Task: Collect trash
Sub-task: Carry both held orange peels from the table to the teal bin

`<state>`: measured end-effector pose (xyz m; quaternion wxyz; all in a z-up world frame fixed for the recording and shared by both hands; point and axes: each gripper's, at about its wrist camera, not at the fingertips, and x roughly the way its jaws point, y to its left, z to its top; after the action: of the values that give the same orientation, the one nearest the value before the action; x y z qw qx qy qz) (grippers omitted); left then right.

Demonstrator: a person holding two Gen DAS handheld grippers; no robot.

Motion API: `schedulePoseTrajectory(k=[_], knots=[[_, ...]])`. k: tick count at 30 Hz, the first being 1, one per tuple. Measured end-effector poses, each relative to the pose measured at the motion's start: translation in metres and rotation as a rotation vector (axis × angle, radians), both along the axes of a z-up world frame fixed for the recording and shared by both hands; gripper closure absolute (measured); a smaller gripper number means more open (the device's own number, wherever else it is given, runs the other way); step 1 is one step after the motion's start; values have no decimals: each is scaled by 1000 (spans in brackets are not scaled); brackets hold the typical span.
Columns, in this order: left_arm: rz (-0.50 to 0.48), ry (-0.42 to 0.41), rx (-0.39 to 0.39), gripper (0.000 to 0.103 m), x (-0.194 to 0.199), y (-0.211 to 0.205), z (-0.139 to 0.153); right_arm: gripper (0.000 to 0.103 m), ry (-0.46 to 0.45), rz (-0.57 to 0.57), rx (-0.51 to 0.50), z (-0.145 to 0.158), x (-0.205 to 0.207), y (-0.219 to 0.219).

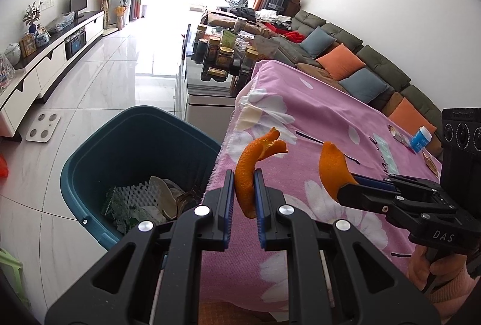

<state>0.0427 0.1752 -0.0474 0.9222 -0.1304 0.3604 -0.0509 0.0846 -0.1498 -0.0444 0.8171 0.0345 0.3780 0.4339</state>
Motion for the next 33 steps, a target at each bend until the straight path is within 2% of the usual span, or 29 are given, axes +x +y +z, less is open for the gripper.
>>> schedulePoseTrajectory(k=[33], knots=[[76,7,-3,90,-5,31,-2,90,-1,70,-20,2,6,32]])
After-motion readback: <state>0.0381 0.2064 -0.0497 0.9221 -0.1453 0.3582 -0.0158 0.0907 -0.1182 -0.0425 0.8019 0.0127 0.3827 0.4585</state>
